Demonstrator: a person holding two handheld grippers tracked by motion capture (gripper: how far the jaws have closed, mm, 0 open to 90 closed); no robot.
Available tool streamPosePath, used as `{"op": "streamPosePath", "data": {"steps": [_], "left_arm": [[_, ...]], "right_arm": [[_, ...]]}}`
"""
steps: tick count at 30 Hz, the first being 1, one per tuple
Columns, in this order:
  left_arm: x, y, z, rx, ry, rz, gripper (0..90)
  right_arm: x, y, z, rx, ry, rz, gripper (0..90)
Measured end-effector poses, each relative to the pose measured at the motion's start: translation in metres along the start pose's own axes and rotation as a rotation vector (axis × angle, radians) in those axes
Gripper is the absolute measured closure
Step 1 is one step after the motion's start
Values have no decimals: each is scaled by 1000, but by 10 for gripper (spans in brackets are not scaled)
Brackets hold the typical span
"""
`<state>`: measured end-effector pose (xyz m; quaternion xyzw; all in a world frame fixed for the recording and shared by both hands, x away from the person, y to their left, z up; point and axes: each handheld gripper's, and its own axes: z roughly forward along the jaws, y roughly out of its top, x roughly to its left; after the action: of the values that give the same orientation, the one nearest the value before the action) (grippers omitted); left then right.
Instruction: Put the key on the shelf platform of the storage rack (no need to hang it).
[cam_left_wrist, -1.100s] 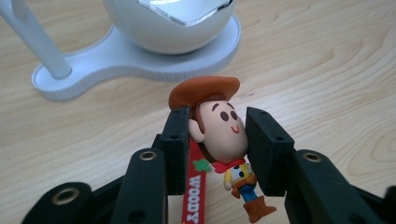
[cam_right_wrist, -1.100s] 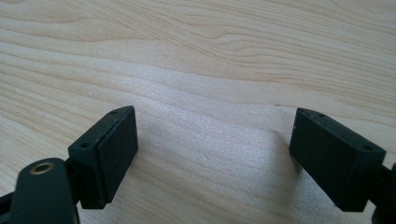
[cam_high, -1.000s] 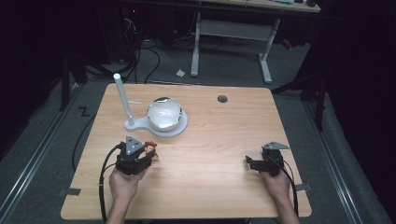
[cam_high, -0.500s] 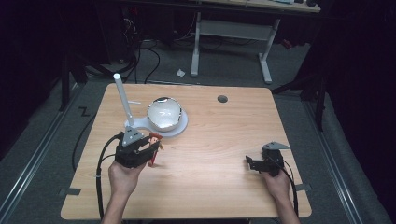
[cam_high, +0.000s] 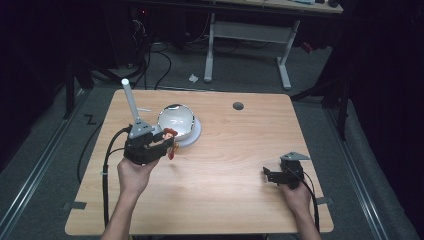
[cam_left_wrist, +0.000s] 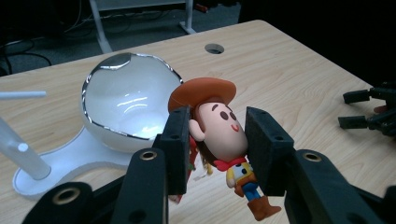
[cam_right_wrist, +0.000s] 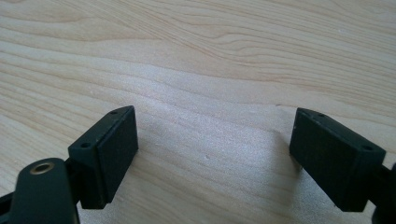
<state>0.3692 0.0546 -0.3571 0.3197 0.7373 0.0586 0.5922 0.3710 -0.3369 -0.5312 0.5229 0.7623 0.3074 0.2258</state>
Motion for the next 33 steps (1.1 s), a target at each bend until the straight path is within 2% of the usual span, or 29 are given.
{"op": "streamPosePath", "data": {"steps": [2, 7, 14, 16, 22, 26, 29, 30, 32, 33], "left_arm": [[-5, 4, 1, 6, -4, -21, 621], [-17, 16, 6, 14, -13, -22, 622], [-34, 27, 21, -15, -15, 14, 621], [-35, 29, 25, -21, -17, 18, 621], [-39, 40, 39, -42, -12, -10, 622], [-39, 41, 45, -48, -2, -9, 622], [-40, 41, 51, -47, 0, -26, 622], [-39, 41, 53, -45, -4, -15, 622], [-38, 40, 59, -42, 8, -21, 622], [-36, 39, 62, -45, 14, -9, 622]], "right_arm": [[0, 0, 0, 0, 0, 0, 152], [0, 0, 0, 0, 0, 0, 152], [0, 0, 0, 0, 0, -1, 152], [0, 0, 0, 0, 0, 0, 152], [0, 0, 0, 0, 0, -1, 152], [0, 0, 0, 0, 0, -1, 152], [0, 0, 0, 0, 0, -1, 152], [0, 0, 0, 0, 0, -1, 152], [0, 0, 0, 0, 1, 0, 152], [0, 0, 0, 0, 1, 0, 152]]}}
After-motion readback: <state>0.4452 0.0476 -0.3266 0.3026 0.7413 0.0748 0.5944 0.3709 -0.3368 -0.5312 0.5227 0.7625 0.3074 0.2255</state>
